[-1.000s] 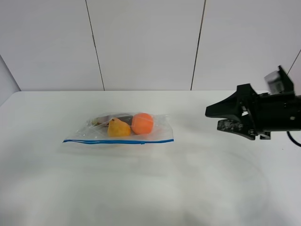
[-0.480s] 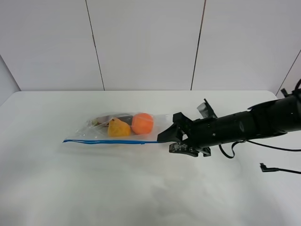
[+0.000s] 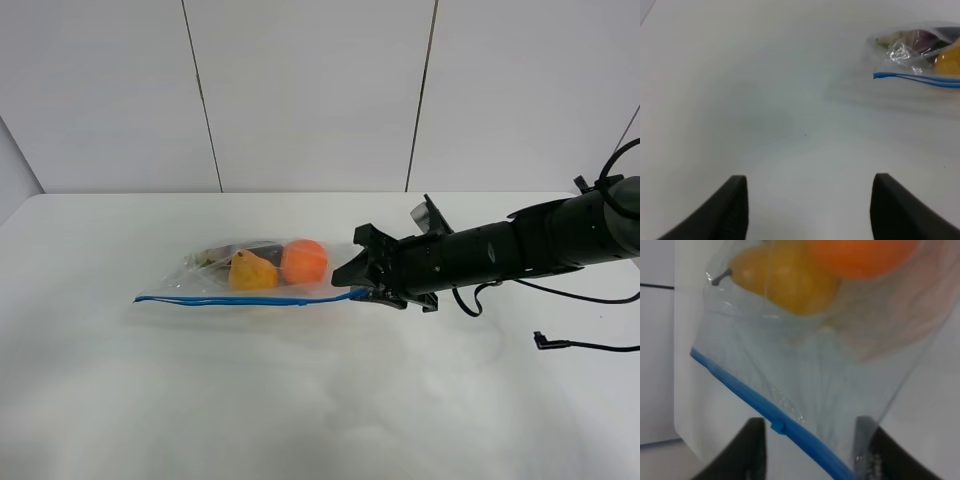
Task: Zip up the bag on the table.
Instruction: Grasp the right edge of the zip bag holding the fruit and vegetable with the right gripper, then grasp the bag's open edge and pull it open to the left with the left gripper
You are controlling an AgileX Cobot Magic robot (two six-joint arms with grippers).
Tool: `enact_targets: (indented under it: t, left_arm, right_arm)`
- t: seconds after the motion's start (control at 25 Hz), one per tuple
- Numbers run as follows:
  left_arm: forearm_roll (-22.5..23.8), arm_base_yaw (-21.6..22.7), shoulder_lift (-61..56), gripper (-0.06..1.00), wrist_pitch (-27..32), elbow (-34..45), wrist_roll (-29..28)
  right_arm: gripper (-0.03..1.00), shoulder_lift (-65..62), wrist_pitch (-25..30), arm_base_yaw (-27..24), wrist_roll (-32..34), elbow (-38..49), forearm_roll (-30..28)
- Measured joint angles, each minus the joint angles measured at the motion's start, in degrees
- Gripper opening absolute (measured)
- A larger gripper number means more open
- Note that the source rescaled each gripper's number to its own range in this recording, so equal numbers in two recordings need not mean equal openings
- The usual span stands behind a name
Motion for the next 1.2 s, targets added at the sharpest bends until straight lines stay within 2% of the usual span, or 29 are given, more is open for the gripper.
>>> enact_targets:
  t: [0.12, 0.2, 0.64, 0.84, 1.0, 1.2]
  left_arm:
    - [0.0, 0.0, 0.0, 1.0, -0.05, 0.0, 0.0]
    - [0.0, 0.0, 0.0, 1.0, -0.05, 0.0, 0.0]
    - [-0.06, 0.0, 0.0, 1.0, -0.52, -0.12, 0.56]
    - [-0.22, 0.0, 0.0, 1.0, -6.59, -2.82, 2.54]
    - [-0.44, 0.0, 2.69, 1.0, -8.84, -5.76, 2.54]
    - [-5.32, -0.91, 9.96, 1.0, -12.19, -7.93, 2.54]
  right_arm:
    - [0.11, 0.0, 0.05, 0.0, 0.0, 0.0, -0.05]
    - [0.01, 0.0, 0.05, 0.0, 0.0, 0.0, -0.1]
    - [0.0, 0.0, 0.33, 0.0, 0.0, 0.0, -0.28]
    - [0.0, 0.0, 0.81, 0.0, 0.0, 0.0, -2.27]
    - [0.0, 0.0, 1.53, 0.0, 0.0, 0.0, -2.85]
    - [0.0, 0.0, 1.65, 0.0, 0.0, 0.0, -3.33]
